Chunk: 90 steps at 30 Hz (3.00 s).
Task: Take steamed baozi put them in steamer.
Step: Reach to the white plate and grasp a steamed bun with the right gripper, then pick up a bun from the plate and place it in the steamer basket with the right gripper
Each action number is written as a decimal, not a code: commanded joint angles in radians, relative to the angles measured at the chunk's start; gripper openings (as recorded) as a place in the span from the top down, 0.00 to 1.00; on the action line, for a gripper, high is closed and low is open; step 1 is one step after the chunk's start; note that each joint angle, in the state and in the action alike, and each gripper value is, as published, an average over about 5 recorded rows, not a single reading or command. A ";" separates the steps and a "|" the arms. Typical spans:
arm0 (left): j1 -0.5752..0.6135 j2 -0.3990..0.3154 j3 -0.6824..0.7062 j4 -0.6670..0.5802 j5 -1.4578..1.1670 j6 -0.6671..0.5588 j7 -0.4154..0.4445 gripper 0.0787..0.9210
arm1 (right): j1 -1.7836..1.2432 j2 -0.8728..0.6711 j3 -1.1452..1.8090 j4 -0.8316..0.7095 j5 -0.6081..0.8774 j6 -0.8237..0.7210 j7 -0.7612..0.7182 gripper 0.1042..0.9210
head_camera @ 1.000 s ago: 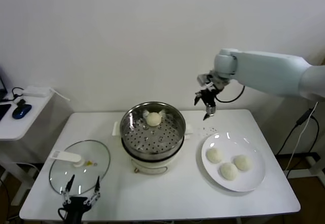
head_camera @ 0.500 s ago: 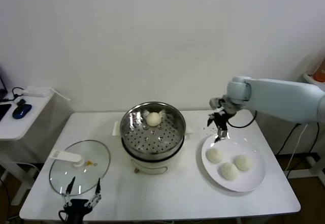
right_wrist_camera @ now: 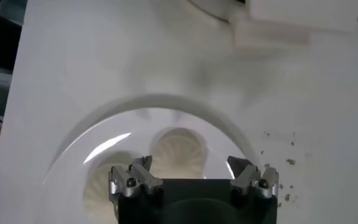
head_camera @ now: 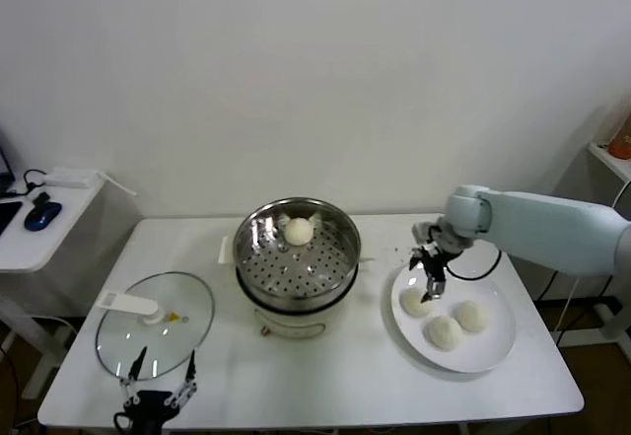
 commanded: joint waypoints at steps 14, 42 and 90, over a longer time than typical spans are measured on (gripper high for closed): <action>0.001 0.006 0.001 0.000 0.004 0.002 0.001 0.12 | -0.090 0.006 0.053 -0.033 -0.077 -0.029 0.018 0.12; 0.001 0.004 0.001 0.001 0.014 -0.008 -0.002 0.12 | -0.023 0.018 0.007 -0.020 -0.066 -0.032 -0.003 0.30; 0.050 0.040 0.024 -0.071 0.040 -0.016 0.030 0.12 | 0.423 0.715 -0.147 -0.186 0.602 -0.154 -0.112 0.32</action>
